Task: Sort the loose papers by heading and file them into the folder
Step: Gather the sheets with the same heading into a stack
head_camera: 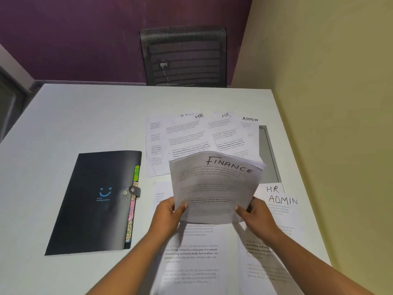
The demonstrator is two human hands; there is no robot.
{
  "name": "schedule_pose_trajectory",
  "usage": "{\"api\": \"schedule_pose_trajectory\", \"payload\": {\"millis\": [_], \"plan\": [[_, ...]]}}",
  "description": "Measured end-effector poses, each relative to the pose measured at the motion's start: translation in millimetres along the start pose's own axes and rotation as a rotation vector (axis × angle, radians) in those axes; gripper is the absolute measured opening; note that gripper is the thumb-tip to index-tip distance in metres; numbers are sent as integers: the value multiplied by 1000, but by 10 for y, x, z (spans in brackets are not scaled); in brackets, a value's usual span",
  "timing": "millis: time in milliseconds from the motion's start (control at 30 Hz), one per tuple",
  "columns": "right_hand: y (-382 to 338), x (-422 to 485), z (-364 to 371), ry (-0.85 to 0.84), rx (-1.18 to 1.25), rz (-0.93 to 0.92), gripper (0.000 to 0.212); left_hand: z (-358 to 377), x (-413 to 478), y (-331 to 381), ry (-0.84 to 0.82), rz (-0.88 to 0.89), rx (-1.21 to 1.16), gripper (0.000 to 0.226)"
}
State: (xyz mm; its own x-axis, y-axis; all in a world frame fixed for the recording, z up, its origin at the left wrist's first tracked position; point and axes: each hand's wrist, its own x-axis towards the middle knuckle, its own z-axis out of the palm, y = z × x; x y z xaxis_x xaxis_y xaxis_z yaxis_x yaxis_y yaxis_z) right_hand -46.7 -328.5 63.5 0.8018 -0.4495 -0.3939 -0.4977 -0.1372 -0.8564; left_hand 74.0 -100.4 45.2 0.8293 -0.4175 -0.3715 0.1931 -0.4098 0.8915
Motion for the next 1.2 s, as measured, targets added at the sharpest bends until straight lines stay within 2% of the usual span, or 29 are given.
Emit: {"api": "schedule_pose_trajectory", "payload": {"millis": [200, 300, 367, 433, 533, 600, 700, 800, 900, 1000, 1067, 1200], "plan": [[-73, 222, -78, 115, 38, -10, 24, -96, 339, 25, -7, -3, 64, 18], [-114, 371, -110, 158, 109, -5, 24, -123, 508, 140, -40, -8, -19, 10], [-94, 470, -139, 197, 162, 24, 19, -156, 670, 178, 2, -86, -60, 7], [-31, 562, -174, 236, 208, 69, 18, -195, 851, 181, 121, -170, -111, 7], [28, 652, -209, 275, 258, 126, 18, -319, 1142, 211, 419, -213, 89, 8], [73, 698, -219, 290, 295, 166, 19, -430, 1342, 209, 510, -246, 205, 24], [131, 751, -224, 313, 375, 226, 19, -501, 1640, 127, 448, -328, 408, 53], [147, 761, -228, 316, 403, 242, 20, -415, 1743, 136, 366, -409, 597, 68], [118, 758, -244, 319, 397, 242, 19, -297, 1822, 145, 345, -433, 611, 70], [118, 747, -267, 332, 382, 248, 20, -237, 1942, 144, 342, -457, 437, 55], [112, 730, -268, 342, 378, 260, 20, -203, 1969, 161, 348, -479, 420, 52], [15, 688, -251, 328, 398, 264, 19, -110, 1916, 246, 402, -443, 636, 79]]}}
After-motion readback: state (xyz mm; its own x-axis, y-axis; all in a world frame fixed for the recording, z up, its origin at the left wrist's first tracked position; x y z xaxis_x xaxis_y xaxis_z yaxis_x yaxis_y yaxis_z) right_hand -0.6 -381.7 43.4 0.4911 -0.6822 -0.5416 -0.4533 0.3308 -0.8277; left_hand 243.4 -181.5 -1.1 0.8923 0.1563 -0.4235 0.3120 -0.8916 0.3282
